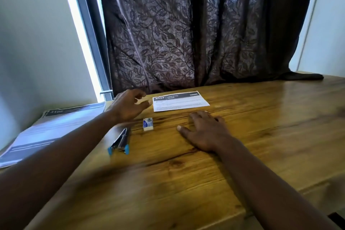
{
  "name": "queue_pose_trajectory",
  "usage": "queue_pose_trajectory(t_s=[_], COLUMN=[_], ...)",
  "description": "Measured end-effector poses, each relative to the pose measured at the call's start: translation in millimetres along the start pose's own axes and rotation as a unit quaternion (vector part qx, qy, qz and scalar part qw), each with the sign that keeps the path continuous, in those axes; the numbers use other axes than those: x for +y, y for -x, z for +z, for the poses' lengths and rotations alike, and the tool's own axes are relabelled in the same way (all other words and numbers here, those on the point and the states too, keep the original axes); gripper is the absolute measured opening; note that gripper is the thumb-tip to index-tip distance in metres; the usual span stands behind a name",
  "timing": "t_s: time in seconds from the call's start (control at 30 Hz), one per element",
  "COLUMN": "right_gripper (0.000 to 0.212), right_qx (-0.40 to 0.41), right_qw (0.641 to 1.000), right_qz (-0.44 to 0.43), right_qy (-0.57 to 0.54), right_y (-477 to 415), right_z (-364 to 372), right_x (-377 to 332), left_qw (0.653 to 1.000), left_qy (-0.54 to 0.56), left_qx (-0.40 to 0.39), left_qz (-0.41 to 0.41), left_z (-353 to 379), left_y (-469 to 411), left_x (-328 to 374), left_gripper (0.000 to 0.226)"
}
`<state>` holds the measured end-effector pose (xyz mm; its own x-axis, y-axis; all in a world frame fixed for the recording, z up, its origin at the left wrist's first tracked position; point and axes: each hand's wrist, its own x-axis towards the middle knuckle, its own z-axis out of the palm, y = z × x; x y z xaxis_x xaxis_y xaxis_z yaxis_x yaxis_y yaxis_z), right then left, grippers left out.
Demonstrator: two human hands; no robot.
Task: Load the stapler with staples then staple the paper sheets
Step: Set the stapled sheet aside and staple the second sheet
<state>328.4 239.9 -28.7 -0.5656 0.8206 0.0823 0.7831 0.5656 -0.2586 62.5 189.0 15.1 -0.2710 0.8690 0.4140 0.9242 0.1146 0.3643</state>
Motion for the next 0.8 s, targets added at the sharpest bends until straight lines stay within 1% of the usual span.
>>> queue_pose_trajectory(t_s=[0.1,0.17,0.23,0.3,0.37,0.4,0.47,0.5,0.57,0.7,0.8], right_gripper=[0.077,0.071,0.063,0.054,0.049,0.046,0.04,0.037,0.033,0.025,0.025], right_qx=[0.008,0.035,0.077,0.11,0.134,0.147,0.165,0.165,0.149,0.083,0.021], right_qw=[1.0,0.999,0.997,0.993,0.988,0.985,0.98,0.978,0.977,0.975,0.973], right_qz=[-0.002,-0.013,-0.031,-0.052,-0.078,-0.088,-0.104,-0.111,-0.112,-0.056,-0.008], right_qy=[-0.012,-0.012,-0.004,-0.009,-0.01,-0.016,-0.046,-0.061,-0.101,-0.198,-0.229], right_y=[5,9,14,17,18,16,6,-2,-19,-62,-93], right_z=[-4,-4,-5,-7,-7,-6,-3,0,2,4,13], right_x=[-4,-7,-16,-31,-56,-70,-99,-114,-147,-212,-250], left_qw=[1.0,0.999,0.997,0.994,0.99,0.989,0.986,0.984,0.978,0.96,0.96], left_qy=[-0.011,-0.026,-0.07,-0.1,-0.115,-0.116,-0.127,-0.133,-0.14,-0.141,-0.131], left_qx=[0.001,0.01,0.013,0.015,0.023,0.024,0.03,0.033,0.018,-0.036,-0.041], left_qz=[0.019,0.022,0.003,-0.036,-0.073,-0.087,-0.106,-0.118,-0.155,-0.237,-0.244], left_z=[-32,-53,-72,-86,-96,-99,-100,-99,-97,-93,-91], left_y=[57,93,120,133,142,144,143,142,141,138,137], left_x=[-19,-39,-64,-90,-117,-128,-146,-154,-162,-170,-173], left_gripper=[0.044,0.045,0.059,0.077,0.088,0.089,0.079,0.076,0.079,0.088,0.092])
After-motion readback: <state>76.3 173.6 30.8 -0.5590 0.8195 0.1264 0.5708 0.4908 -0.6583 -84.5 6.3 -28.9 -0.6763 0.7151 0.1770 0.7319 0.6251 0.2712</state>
